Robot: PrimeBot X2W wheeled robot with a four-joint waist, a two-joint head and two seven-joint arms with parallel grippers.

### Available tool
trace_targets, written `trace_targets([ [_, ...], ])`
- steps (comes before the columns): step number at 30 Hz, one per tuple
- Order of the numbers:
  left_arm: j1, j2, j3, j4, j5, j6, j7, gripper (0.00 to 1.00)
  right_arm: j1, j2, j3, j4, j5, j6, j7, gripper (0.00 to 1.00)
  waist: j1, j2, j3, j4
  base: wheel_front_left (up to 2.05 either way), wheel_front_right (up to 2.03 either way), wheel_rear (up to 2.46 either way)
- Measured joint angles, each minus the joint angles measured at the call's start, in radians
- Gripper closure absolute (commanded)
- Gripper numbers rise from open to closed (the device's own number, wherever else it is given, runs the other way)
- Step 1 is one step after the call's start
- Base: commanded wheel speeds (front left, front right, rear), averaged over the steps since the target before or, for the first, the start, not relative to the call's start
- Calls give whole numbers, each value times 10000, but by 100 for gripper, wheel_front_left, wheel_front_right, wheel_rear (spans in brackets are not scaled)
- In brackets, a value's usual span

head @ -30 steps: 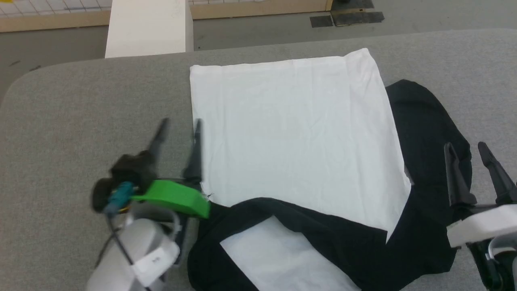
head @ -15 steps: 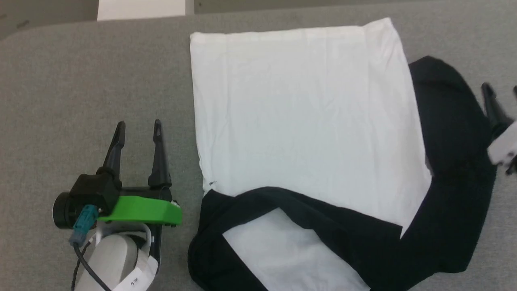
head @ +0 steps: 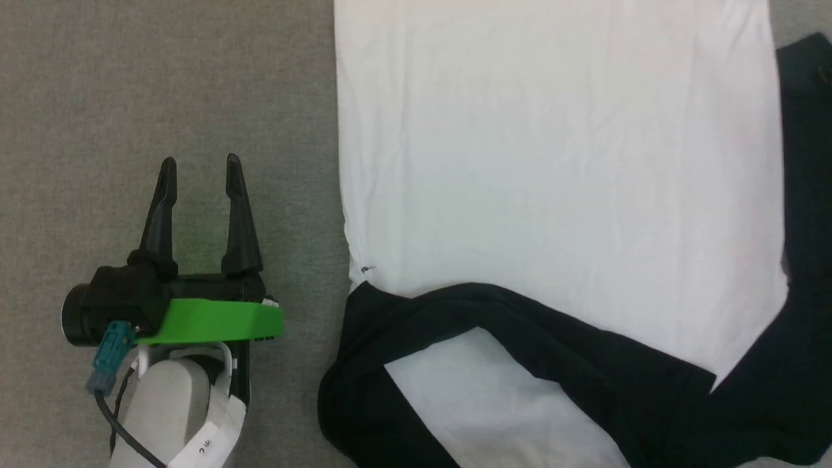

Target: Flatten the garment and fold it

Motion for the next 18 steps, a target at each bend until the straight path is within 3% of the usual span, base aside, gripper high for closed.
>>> trace_targets([
  [2, -3, -100, 102, 0, 81, -90, 0, 0, -48, -123, 201, 84, 2, 0, 251, 5, 0, 0, 131, 132, 0, 0, 0],
  [3, -2, -159, 169, -2, 178, -146, 0, 0, -129, -222, 238, 100, 2, 0, 378, 53, 0, 0, 187, 198, 0, 0, 0],
  [4, 0, -215, 238, -2, 253, -171, 0, 0, -198, -311, 253, 107, 2, 0, 481, 70, -1, 0, 232, 253, 0, 0, 0],
  [5, 0, -249, 284, 12, 293, -203, 0, 0, -226, -337, 263, 105, 10, 0, 527, 100, 0, 0, 256, 289, 0, 0, 0],
  [9, 19, -384, 500, 127, 399, -349, 0, 0, -156, -314, 213, 63, 111, 2, 416, 100, 0, 0, 156, 338, 0, 0, 0],
  [18, 359, -619, 855, 627, 483, -746, 0, 0, 1579, -267, -1475, -508, -796, 2, -1837, 100, 0, 0, -831, 151, 0, 0, 0],
])
